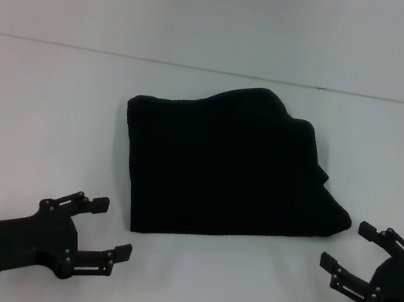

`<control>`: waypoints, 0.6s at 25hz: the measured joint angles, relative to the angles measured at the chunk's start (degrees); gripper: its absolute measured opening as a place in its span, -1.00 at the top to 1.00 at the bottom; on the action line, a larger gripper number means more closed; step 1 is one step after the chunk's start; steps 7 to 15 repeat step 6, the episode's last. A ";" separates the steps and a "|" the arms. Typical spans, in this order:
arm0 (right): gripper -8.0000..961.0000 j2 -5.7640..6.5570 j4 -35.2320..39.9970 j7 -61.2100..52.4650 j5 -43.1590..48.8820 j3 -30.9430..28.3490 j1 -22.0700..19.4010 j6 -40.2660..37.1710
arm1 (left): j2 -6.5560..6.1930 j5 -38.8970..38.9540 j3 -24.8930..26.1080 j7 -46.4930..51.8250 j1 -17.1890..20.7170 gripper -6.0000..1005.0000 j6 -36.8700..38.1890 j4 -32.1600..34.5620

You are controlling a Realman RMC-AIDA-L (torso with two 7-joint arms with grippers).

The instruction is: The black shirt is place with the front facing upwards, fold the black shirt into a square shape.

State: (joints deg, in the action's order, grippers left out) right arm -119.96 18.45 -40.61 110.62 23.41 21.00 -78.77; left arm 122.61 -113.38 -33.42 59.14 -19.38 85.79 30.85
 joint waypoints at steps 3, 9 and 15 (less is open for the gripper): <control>-0.91 0.00 0.00 -0.01 -0.03 -0.07 0.00 -0.07 | -0.04 0.00 -0.04 0.00 -0.02 -0.86 0.01 0.00; -0.91 0.00 0.00 -0.05 -0.01 -0.10 0.00 -0.08 | -0.04 0.01 -0.06 -0.01 -0.05 -0.86 0.06 0.00; -0.91 0.00 0.00 -0.05 -0.01 -0.10 0.00 -0.08 | -0.04 0.01 -0.06 -0.01 -0.05 -0.86 0.06 0.00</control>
